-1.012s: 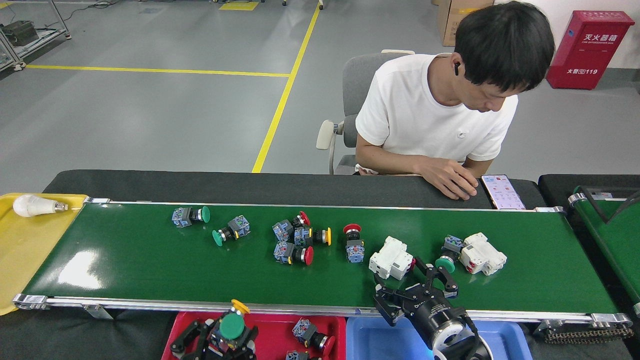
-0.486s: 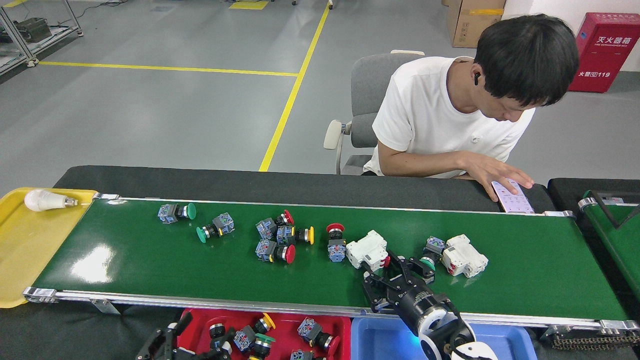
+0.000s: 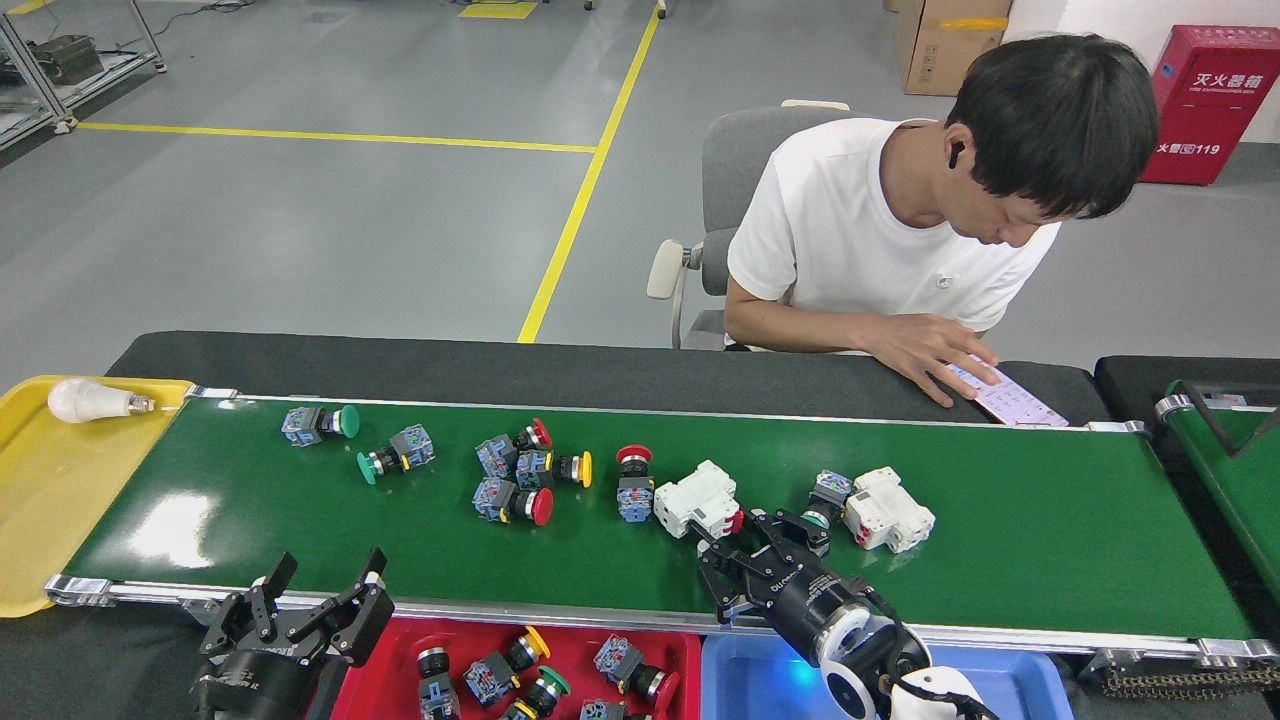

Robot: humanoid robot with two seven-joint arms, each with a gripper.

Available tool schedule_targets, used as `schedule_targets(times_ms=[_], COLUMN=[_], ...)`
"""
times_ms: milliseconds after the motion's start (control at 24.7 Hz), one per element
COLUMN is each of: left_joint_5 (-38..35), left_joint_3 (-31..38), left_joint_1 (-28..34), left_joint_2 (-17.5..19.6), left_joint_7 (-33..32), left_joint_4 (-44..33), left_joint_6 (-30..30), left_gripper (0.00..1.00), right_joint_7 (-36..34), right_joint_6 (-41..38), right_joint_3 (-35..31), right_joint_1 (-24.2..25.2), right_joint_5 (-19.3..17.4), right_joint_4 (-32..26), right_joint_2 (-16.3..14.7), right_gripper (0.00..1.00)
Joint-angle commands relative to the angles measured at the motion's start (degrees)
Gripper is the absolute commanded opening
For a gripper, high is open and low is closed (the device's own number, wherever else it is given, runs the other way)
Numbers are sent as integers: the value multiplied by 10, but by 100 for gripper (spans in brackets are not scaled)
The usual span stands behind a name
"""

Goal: Pick switch part from conveyor to tray

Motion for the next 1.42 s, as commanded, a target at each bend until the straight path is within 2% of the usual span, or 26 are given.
schedule_targets(times_ms=[0,121,202,283,364,648,688,729,769,810,972,1053,1134,1215,1296,1336,1377], left_joint_5=[-31,-45,-46,-46,-46,-46,-46,-46,-46,-45,-46,-46,-47,-52,-57,-57,-57], left_joint_3=[-20,-49,-67,-73,-76,-72,-71,-71,-71,-72,-73,-74,-75,-76,-88,-88,-89], left_joint_1=[-8,-22,-41,-56,-76,-144,-151,-157,-163,-175,-212,-239,-258,-262,-262,-259,-256], left_joint_2=[-2,-3,-3,-2,-2,0,0,0,0,0,4,5,7,14,22,24,24], left_joint_7=[23,27,27,27,27,28,28,29,29,29,29,29,41,64,71,75,78], left_joint_4=[-1,18,41,66,93,178,188,196,203,212,244,279,311,326,336,337,337], left_joint_6=[5,19,33,38,38,39,40,42,45,52,61,63,65,63,61,58,56], left_gripper=[100,100,100,100,100,100,100,100,100,100,100,100,97,86,81,74,62], right_joint_7=[14,47,49,50,52,52,52,52,52,53,59,67,71,80,104,106,106], right_joint_6=[-60,-148,-199,-199,-199,-199,-199,-199,-199,-199,-199,-199,-199,-199,-199,-199,-199], right_joint_3=[-15,-45,-75,-108,-168,-314,-324,-329,-332,-335,-345,-351,-358,-362,-362,-362,-362], right_joint_1=[25,94,125,150,192,307,316,322,323,323,319,311,292,262,237,229,223], right_joint_5=[-34,-120,-160,-169,-172,-173,-173,-173,-173,-177,-217,-222,-223,-222,-218,-216,-210], right_joint_4=[-61,-130,-143,-145,-149,-150,-149,-150,-149,-149,-149,-149,-149,-149,-149,-149,-149], right_joint_2=[-29,-82,-118,-131,-132,-127,-127,-125,-123,-118,-117,-112,-87,-59,-42,-30,-19], right_gripper=[19,19,19,19,19,22,29,48,77,98,100,100,100,100,100,100,100])
